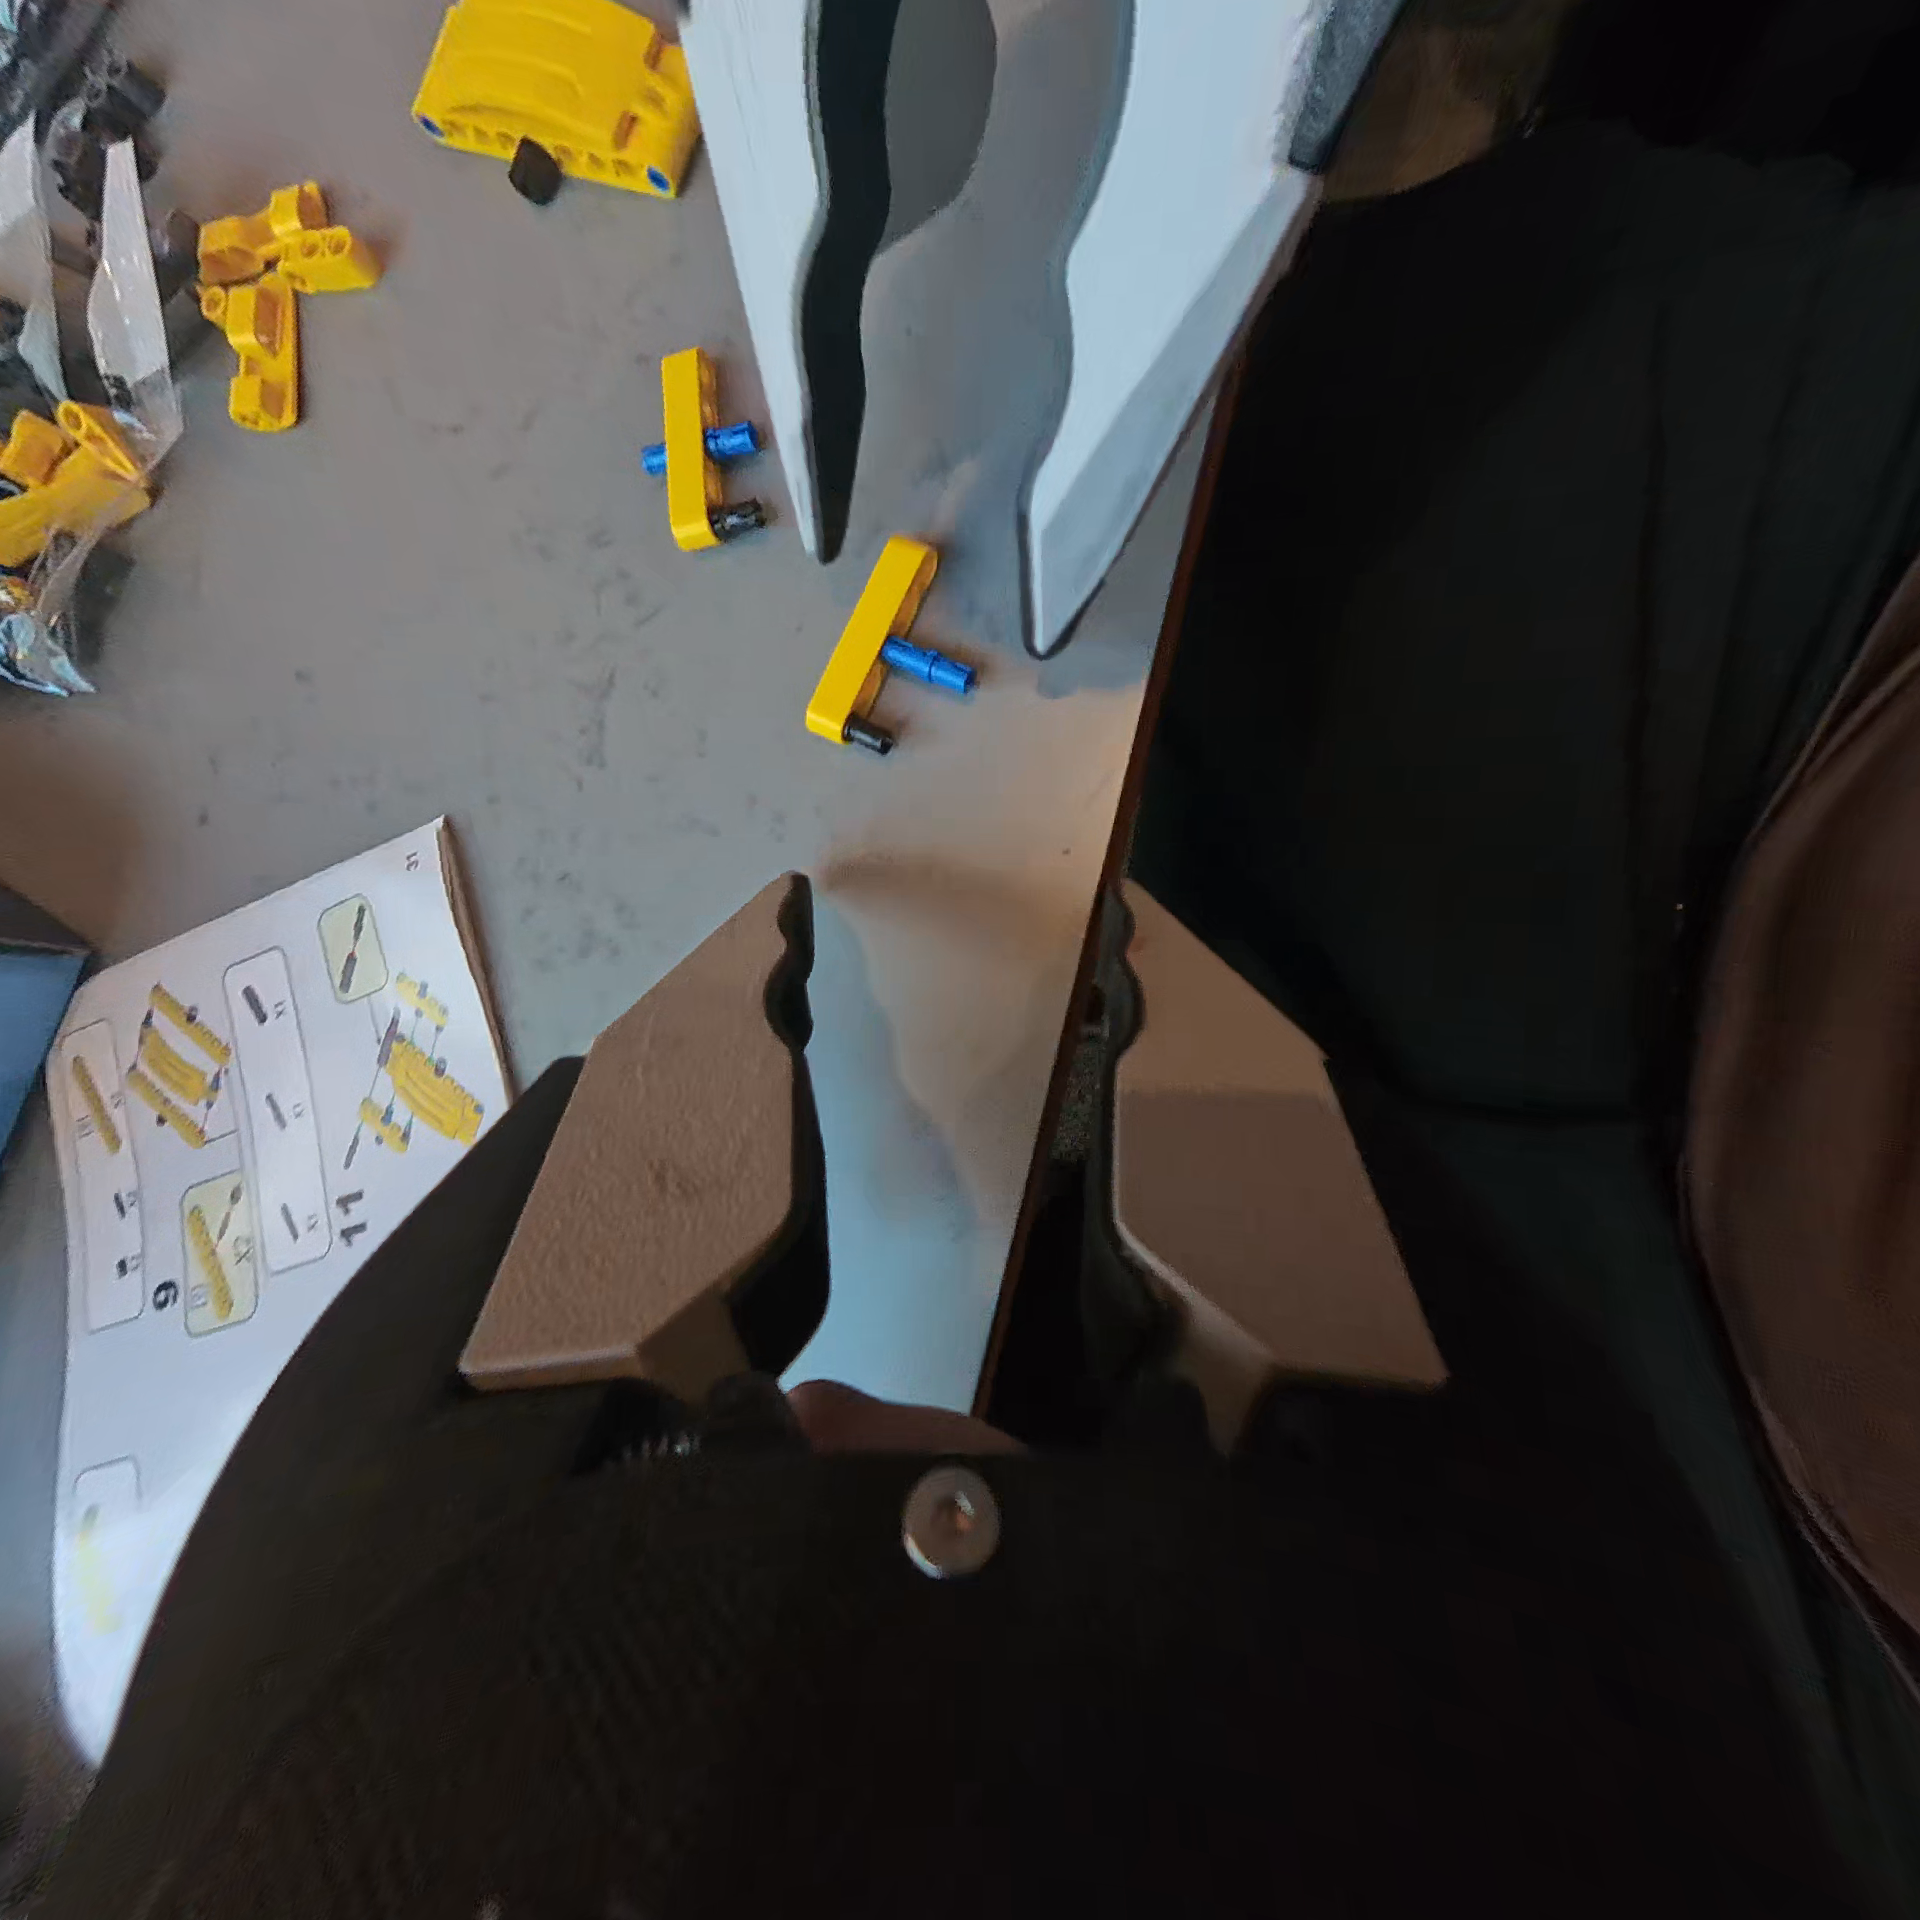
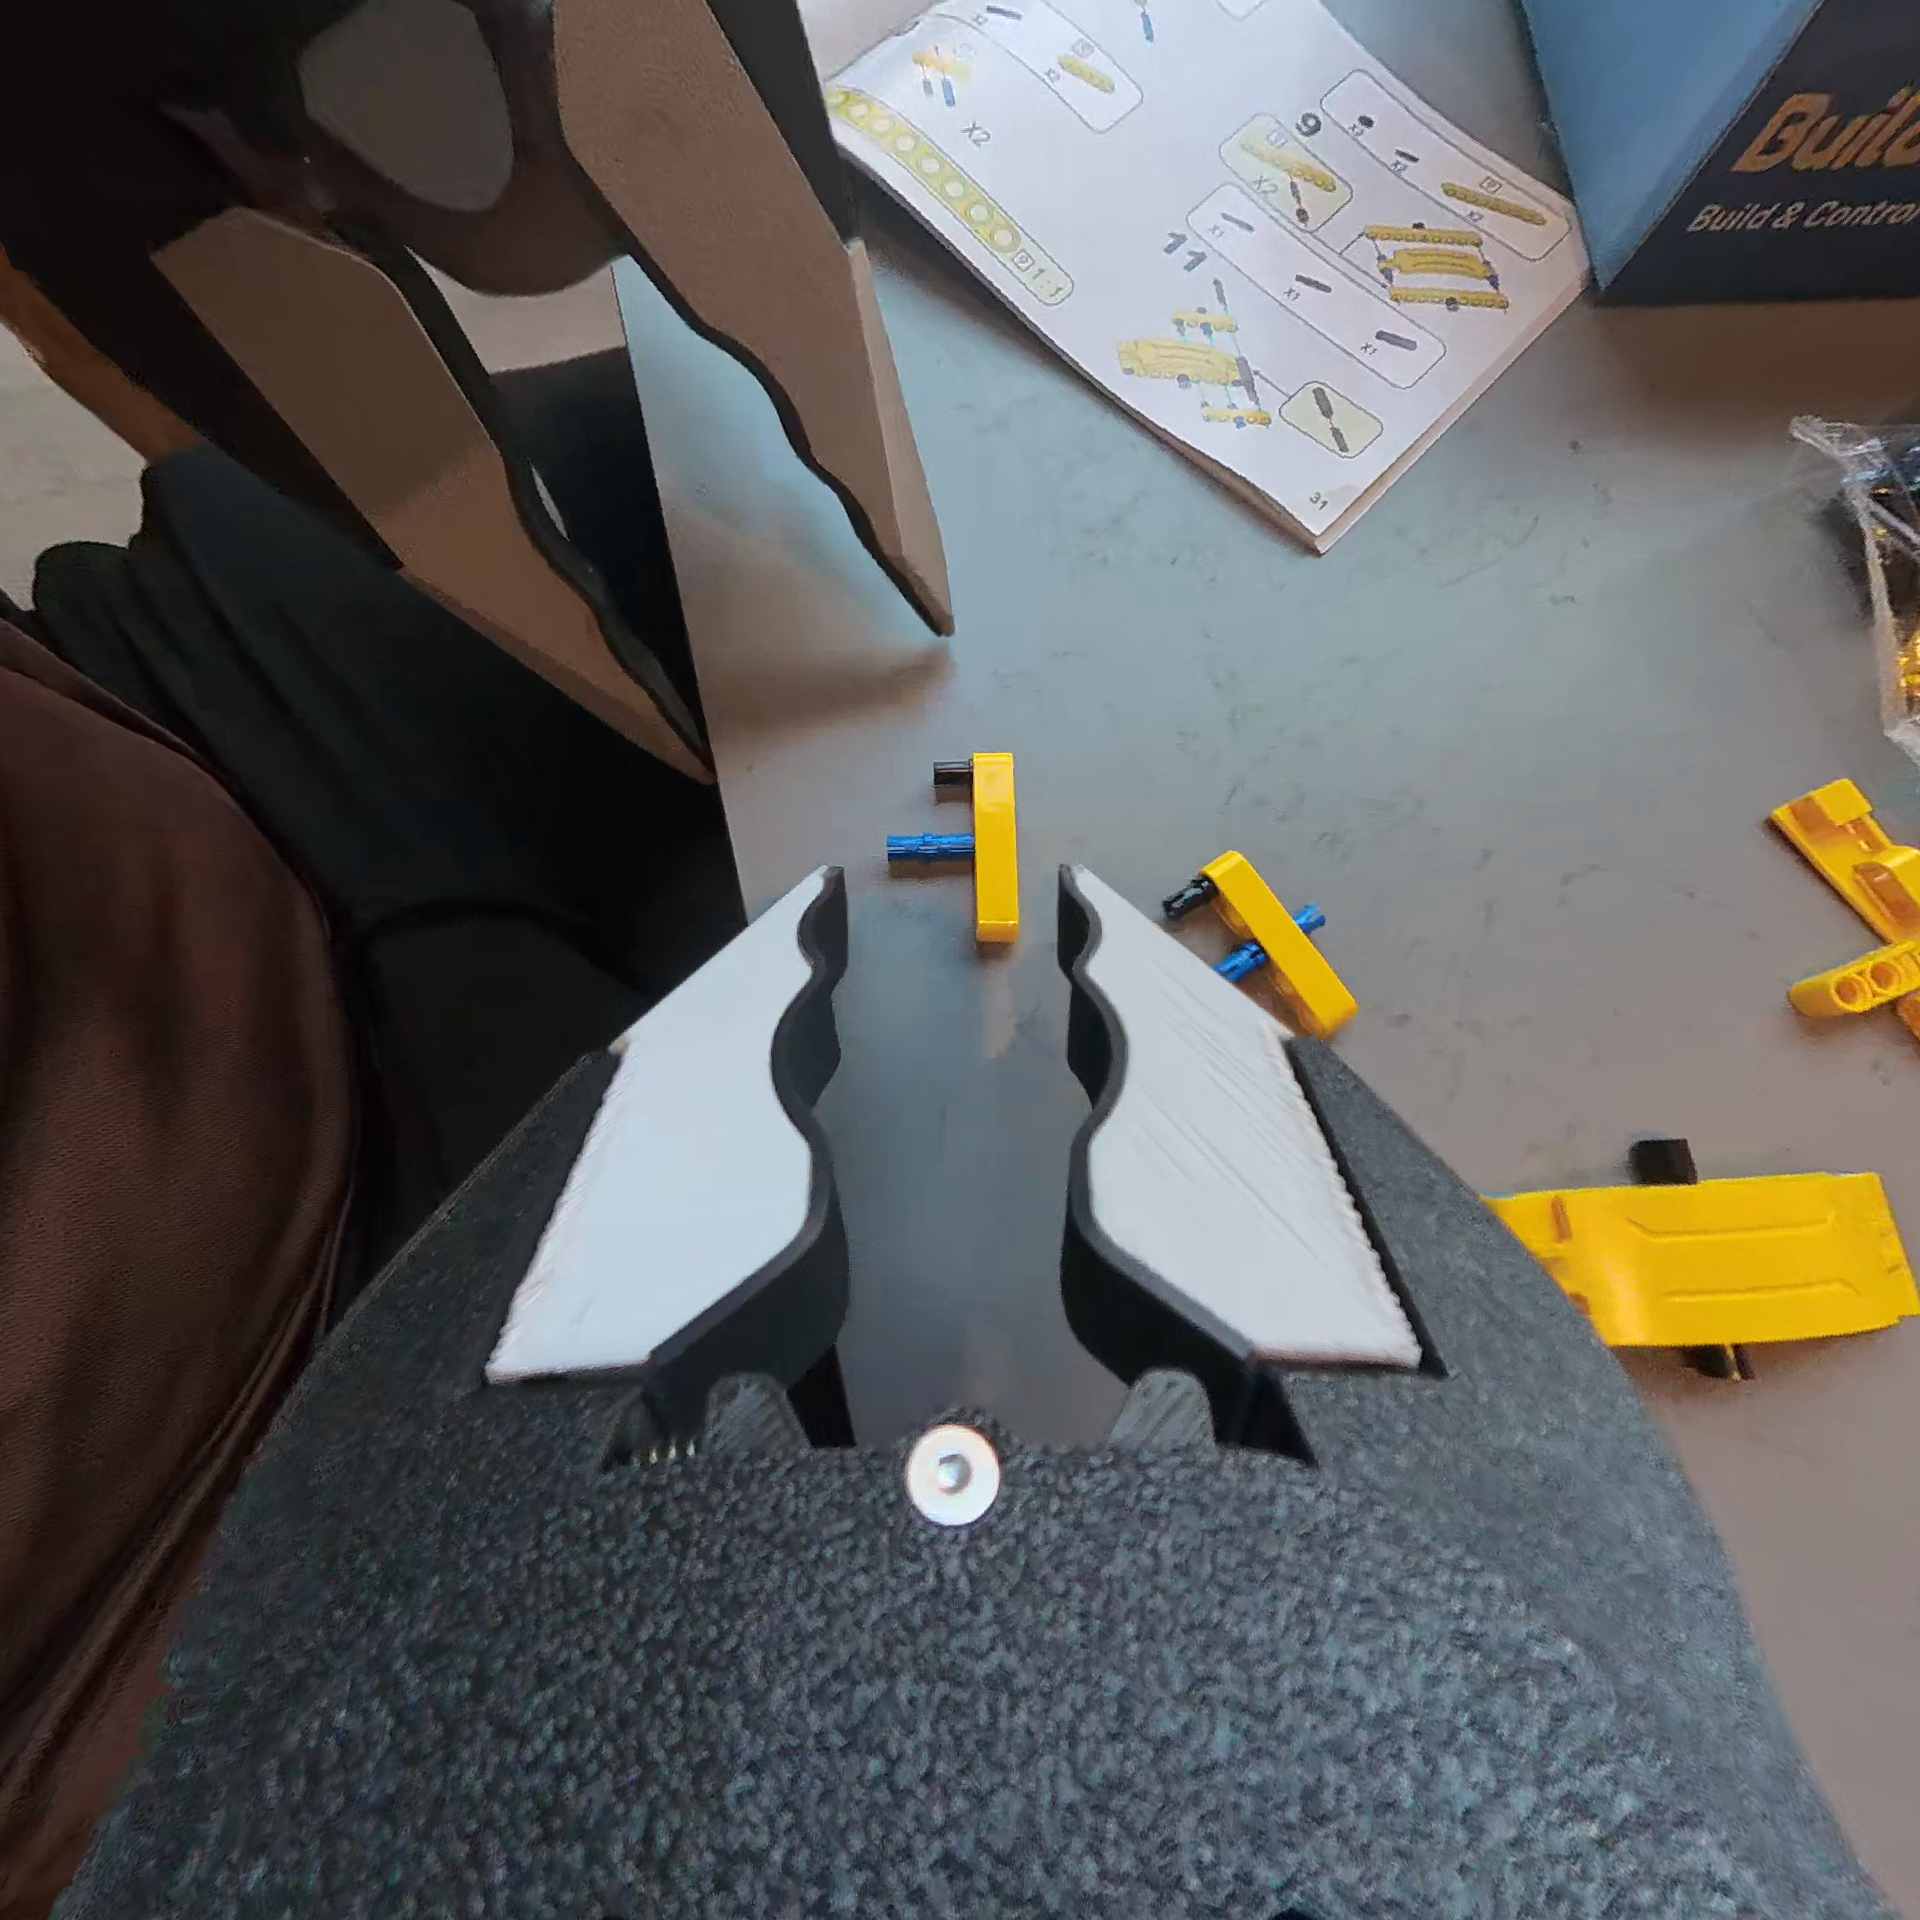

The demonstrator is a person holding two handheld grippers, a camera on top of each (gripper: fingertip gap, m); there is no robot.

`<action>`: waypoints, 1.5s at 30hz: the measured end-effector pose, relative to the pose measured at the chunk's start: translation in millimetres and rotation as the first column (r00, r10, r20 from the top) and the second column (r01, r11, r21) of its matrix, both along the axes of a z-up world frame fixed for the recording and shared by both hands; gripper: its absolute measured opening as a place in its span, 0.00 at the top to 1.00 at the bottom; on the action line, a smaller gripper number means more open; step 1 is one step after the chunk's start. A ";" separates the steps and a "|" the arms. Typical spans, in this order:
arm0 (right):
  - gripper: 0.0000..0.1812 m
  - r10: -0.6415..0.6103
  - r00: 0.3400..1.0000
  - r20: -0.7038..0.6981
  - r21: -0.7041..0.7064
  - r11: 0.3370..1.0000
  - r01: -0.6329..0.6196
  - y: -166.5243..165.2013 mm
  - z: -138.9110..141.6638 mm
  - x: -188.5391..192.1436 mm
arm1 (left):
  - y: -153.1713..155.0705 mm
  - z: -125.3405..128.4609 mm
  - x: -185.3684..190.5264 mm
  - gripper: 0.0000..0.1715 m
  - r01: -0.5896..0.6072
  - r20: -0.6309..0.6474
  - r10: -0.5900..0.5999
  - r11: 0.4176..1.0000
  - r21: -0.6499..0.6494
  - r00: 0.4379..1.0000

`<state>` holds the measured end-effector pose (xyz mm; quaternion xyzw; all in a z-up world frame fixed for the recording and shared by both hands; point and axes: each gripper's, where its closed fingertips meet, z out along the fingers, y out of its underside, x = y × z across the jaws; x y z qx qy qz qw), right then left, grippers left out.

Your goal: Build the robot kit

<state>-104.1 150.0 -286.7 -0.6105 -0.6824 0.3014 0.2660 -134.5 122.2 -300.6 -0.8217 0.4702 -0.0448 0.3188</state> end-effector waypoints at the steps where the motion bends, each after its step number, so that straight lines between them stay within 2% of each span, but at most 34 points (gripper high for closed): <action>1: 0.77 -0.001 1.000 0.003 -0.014 1.000 0.001 -2.0 -0.7 -0.8 | 1.4 -0.1 2.4 0.69 0.009 0.039 -0.008 1.000 -0.006 0.999; 4: 0.75 -0.030 0.999 0.011 -0.005 1.000 0.030 -0.1 -2.0 -4.4 | 6.5 -0.2 2.3 0.63 0.032 0.153 -0.029 0.999 -0.018 0.988; 6: 0.74 -0.037 0.999 0.017 0.008 0.999 0.037 0.5 -2.7 -5.9 | 6.1 1.8 0.8 0.63 0.041 0.211 -0.031 0.998 -0.039 0.977; 9: 0.74 -0.036 0.999 0.034 0.035 0.999 0.035 0.2 -6.3 -5.9 | 5.8 7.1 -0.4 0.69 0.046 0.274 -0.025 0.996 -0.073 0.961; 15: 0.79 -0.039 0.999 0.031 0.028 0.999 0.038 -1.2 -7.3 -7.9 | 21.2 17.6 -4.1 0.79 -0.028 0.371 0.058 0.996 -0.087 0.927; 20: 0.81 -0.026 0.999 0.030 -0.003 1.000 0.026 -3.7 -8.0 -8.1 | 20.6 5.7 3.8 0.77 -0.011 0.291 0.040 0.995 -0.100 0.956; 24: 0.87 0.013 1.000 0.023 0.013 1.000 -0.014 -8.4 -7.9 -8.2 | 20.8 5.7 10.4 0.78 -0.008 0.292 0.036 0.995 -0.096 0.956; 30: 0.84 -0.004 1.000 0.025 0.004 1.000 0.004 -2.2 -8.2 -5.8 | 18.3 5.8 20.7 0.87 -0.036 0.303 0.058 0.996 -0.077 0.951; 45: 0.84 -0.030 0.999 0.029 -0.001 1.000 0.030 17.2 -9.0 4.3 | 17.8 6.1 26.8 0.89 -0.051 0.301 0.063 0.998 -0.047 0.952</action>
